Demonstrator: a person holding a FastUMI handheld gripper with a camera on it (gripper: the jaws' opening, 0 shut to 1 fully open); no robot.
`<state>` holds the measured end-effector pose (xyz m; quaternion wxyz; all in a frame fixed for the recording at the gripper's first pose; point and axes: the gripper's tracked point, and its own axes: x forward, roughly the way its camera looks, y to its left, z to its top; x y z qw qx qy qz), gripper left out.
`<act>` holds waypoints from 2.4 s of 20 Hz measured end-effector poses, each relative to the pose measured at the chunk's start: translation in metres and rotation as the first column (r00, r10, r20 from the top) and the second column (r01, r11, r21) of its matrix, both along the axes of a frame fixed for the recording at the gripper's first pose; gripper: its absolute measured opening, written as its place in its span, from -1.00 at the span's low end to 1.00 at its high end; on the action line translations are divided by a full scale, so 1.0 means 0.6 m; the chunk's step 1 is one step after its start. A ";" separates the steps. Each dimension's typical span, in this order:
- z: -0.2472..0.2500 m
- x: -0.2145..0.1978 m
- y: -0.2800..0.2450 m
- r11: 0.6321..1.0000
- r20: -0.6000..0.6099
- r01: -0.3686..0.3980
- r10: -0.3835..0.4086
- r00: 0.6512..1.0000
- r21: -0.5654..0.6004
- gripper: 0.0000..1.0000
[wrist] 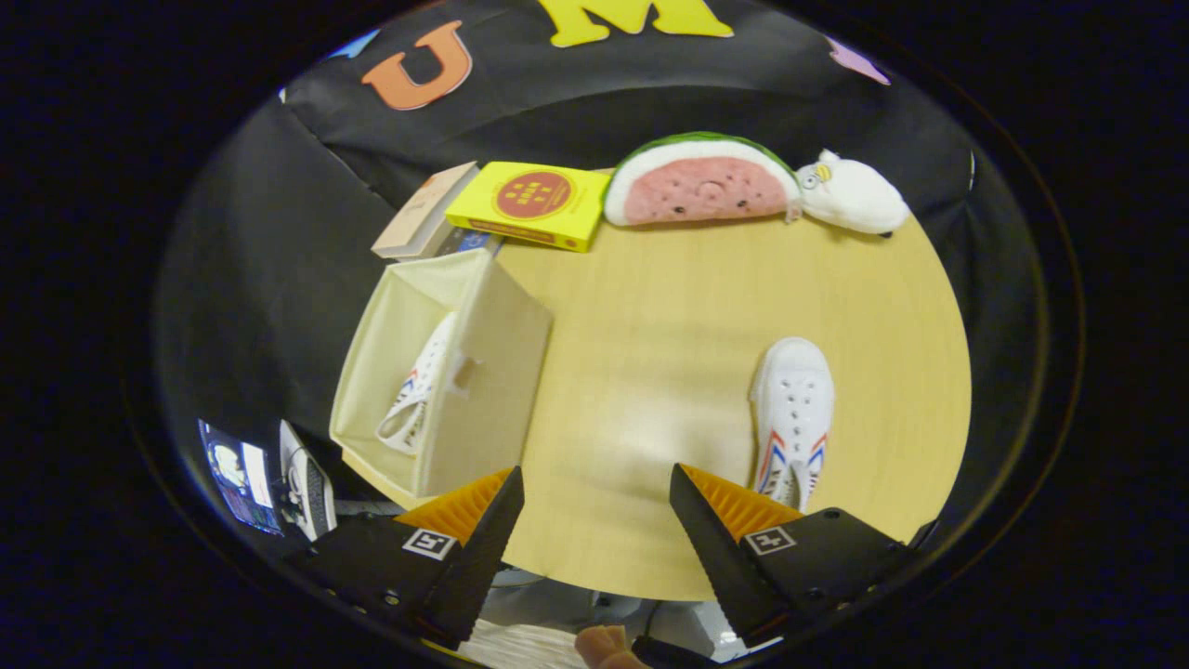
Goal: Open the storage box then place both shoes into the box .Put the left shoe in first, then the right shoe, with the right side of both shoes facing outward in a uniform manner.
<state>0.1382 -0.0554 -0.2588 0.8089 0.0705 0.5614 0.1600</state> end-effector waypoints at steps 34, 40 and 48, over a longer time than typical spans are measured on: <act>-0.250 0.056 -0.241 0.987 -0.174 0.152 -0.141 0.975 0.055 -1.00; -0.204 0.027 -0.237 0.958 -0.172 0.229 -0.200 0.965 0.173 -1.00; -0.030 -0.004 -0.142 0.961 -0.030 0.201 -0.199 0.980 0.190 -1.00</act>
